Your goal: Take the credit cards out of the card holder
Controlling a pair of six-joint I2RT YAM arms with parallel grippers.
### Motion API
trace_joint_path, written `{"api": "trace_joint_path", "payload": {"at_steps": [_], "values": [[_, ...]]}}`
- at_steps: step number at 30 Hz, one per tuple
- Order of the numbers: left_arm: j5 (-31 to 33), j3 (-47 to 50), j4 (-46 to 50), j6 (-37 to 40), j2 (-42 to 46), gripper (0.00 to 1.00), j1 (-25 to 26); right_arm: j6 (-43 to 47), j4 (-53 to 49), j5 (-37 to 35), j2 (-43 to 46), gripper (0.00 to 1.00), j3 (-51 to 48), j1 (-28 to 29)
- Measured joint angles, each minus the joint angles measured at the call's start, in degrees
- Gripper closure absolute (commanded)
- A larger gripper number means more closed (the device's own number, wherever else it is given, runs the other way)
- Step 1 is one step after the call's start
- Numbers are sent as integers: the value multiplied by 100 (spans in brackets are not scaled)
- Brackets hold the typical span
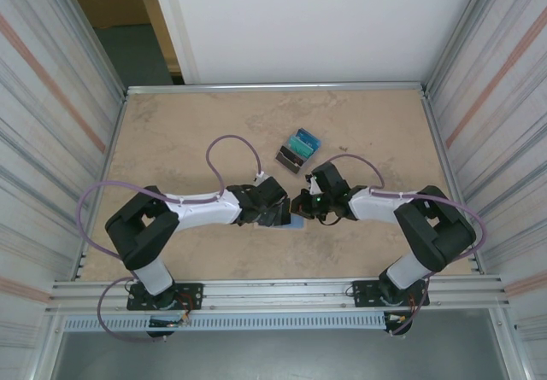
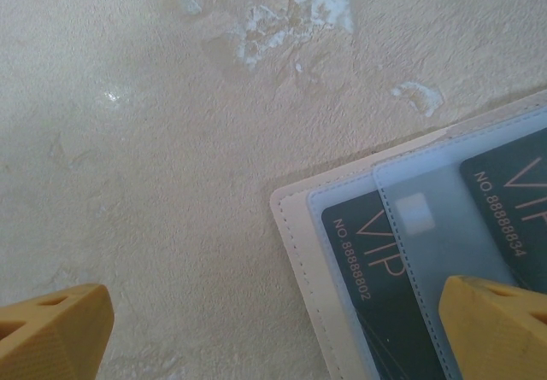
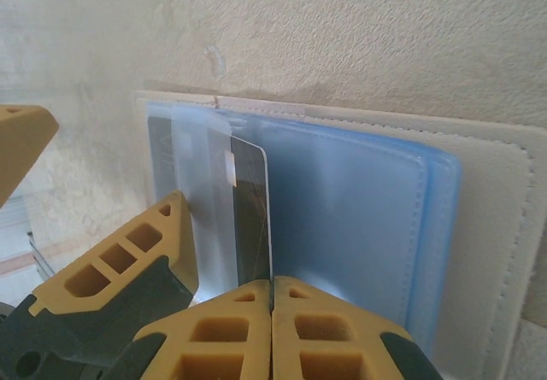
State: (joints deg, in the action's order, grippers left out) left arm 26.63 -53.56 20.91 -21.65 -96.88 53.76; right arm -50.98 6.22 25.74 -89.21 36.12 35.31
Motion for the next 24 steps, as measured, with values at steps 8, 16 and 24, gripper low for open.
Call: {"api": "trace_joint_path", "payload": {"at_steps": [8, 16, 24], "values": [[0, 0, -11, -17, -22, 1, 0, -352, 911, 291, -146, 86, -293, -9], [-2, 0, -11, -66, -22, 1, 2, -584, 1622, 507, -476, 84, -326, -9], [4, 0, -9, -68, -22, 1, 26, -669, 1818, 579, -579, 95, -330, -9]]}}
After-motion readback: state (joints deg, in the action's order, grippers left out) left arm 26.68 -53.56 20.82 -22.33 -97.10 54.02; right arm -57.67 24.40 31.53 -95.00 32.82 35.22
